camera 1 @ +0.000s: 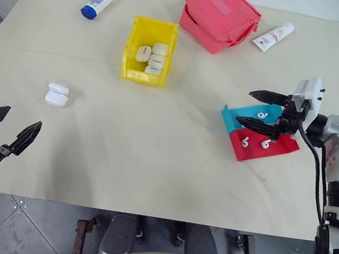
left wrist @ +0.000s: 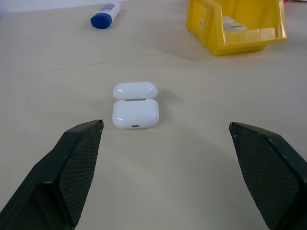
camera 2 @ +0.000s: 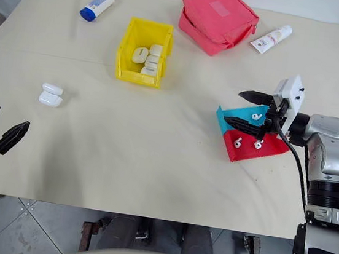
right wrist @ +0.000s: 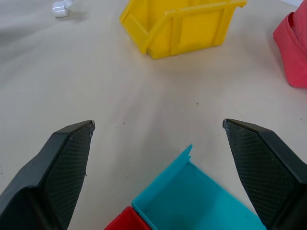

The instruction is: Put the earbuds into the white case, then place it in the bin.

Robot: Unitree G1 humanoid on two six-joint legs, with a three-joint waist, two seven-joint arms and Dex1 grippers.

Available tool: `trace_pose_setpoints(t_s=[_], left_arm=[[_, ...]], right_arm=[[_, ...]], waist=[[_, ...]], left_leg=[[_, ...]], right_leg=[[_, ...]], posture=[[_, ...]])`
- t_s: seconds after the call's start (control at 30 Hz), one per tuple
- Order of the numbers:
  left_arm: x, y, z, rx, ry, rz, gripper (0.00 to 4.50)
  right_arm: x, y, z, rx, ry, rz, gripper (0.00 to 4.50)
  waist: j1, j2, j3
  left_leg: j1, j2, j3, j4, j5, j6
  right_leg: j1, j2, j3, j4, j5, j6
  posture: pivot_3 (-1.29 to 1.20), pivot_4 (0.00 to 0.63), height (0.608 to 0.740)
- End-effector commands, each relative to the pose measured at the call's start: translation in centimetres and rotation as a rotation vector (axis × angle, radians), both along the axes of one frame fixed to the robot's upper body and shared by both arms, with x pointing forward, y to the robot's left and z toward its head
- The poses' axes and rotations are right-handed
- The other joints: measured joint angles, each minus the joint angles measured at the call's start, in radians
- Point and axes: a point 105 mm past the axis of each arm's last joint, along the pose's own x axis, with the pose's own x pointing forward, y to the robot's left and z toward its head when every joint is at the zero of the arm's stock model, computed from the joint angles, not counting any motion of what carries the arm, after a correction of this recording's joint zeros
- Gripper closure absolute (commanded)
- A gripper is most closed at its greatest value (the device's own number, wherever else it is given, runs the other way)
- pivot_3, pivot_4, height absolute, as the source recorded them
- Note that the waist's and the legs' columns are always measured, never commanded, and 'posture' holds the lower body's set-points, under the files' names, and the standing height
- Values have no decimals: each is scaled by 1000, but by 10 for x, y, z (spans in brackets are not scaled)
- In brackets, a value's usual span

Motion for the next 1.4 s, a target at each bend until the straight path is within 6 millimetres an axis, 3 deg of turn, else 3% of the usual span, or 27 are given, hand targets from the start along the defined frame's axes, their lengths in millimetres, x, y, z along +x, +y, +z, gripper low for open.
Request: trace_pose_setpoints(t_s=[0.03,0.27,0.37,0.47,0.57,0.77,0.9,1.13,1.4], left_arm=[[1,2,14,51,-50,24,28],[-13,1,9,54,21,70,28],[-29,0,5,42,75,77,28],[-62,-3,3,-3,124,30,28],[-81,6,2,-2,138,60,28],[-87,14,8,25,117,88,28],[-73,17,14,53,96,83,28],[-19,28,25,75,123,86,28],[41,34,21,70,336,121,28]], right_arm=[[-1,7,17,12,-66,23,0],[3,19,18,29,-65,54,0],[5,22,19,31,-61,71,0],[7,25,21,30,-57,99,0],[10,28,24,26,-59,125,0],[13,35,27,25,-73,167,0],[13,42,29,30,-85,188,0],[13,48,27,36,-91,206,0],[9,47,23,36,-83,204,0]], waist=[[0,0,0],[-1,0,0],[-2,0,0],[-4,0,0],[-8,0,0],[2,1,1],[1,1,1],[0,1,1],[0,2,1]], left_leg=[[0,0,0,0,0,0],[0,0,0,0,0,0],[0,0,0,0,0,0],[0,1,0,0,0,0],[0,1,0,0,0,0],[0,0,0,0,0,0],[0,0,0,0,0,0],[0,0,-1,0,0,0],[0,0,0,0,0,0]], right_leg=[[0,0,0,0,0,0],[0,0,0,0,0,0],[0,0,1,0,0,0],[0,-1,2,-1,0,0],[0,-2,2,-2,0,0],[0,-1,2,-2,0,0],[0,-1,3,-2,0,0],[0,0,2,0,0,0],[-1,1,0,1,0,0]], posture=[[0,150,740],[0,150,740],[0,150,740],[0,150,740],[0,150,740],[0,150,740],[0,150,740],[0,150,740],[0,150,740]])
